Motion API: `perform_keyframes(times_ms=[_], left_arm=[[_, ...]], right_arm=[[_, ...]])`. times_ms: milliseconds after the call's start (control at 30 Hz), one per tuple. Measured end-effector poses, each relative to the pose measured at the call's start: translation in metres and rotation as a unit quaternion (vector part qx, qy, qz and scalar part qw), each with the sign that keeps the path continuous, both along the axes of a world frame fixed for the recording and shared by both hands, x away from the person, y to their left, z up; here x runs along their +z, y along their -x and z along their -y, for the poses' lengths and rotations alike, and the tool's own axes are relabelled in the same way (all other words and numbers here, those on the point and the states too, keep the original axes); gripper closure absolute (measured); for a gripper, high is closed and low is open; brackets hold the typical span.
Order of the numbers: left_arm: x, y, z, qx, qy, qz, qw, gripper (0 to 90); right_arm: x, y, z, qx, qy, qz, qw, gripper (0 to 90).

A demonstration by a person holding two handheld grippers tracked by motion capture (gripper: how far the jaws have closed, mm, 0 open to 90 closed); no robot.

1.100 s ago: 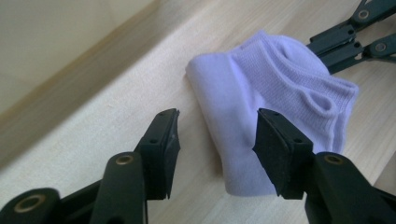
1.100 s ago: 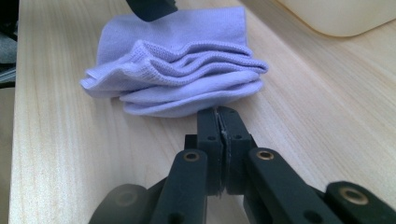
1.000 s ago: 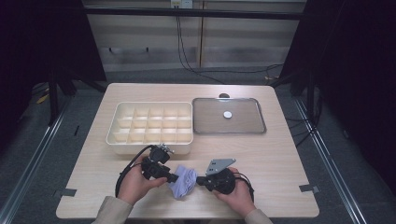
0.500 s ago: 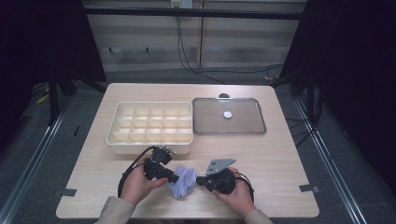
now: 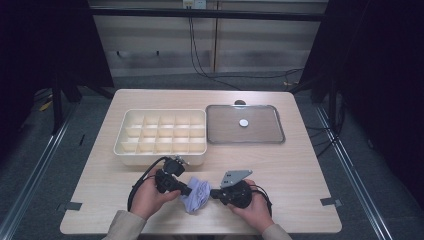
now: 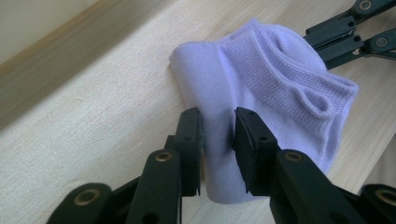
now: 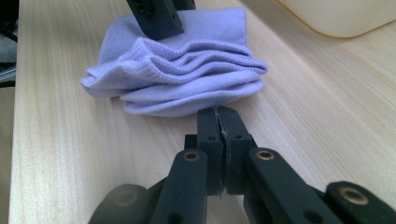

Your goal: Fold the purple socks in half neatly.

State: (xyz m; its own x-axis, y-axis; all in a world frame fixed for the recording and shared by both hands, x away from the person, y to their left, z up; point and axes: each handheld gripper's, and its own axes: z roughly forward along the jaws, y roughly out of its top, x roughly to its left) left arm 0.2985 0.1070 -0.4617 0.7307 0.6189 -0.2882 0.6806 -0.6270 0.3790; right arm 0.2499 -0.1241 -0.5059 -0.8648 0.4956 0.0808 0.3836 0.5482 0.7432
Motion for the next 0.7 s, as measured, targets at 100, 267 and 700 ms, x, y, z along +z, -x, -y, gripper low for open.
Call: perform_keyframes(times_ms=[100,267,700], left_arm=[[0.002,0.000,-0.001,0.002,0.002,0.001,1.0000,73.1],[0.006,0.000,-0.002,0.004,0.004,-0.001,1.0000,76.9],[0.013,0.000,-0.001,0.000,0.000,-0.005,1.0000,84.0]], right_arm=[[0.000,0.000,0.000,0.000,0.001,-0.002,1.0000,88.3],[0.000,0.000,0.000,0.001,0.002,0.001,1.0000,88.4],[0.006,0.000,0.004,-0.006,-0.010,0.003,0.9999,88.6]])
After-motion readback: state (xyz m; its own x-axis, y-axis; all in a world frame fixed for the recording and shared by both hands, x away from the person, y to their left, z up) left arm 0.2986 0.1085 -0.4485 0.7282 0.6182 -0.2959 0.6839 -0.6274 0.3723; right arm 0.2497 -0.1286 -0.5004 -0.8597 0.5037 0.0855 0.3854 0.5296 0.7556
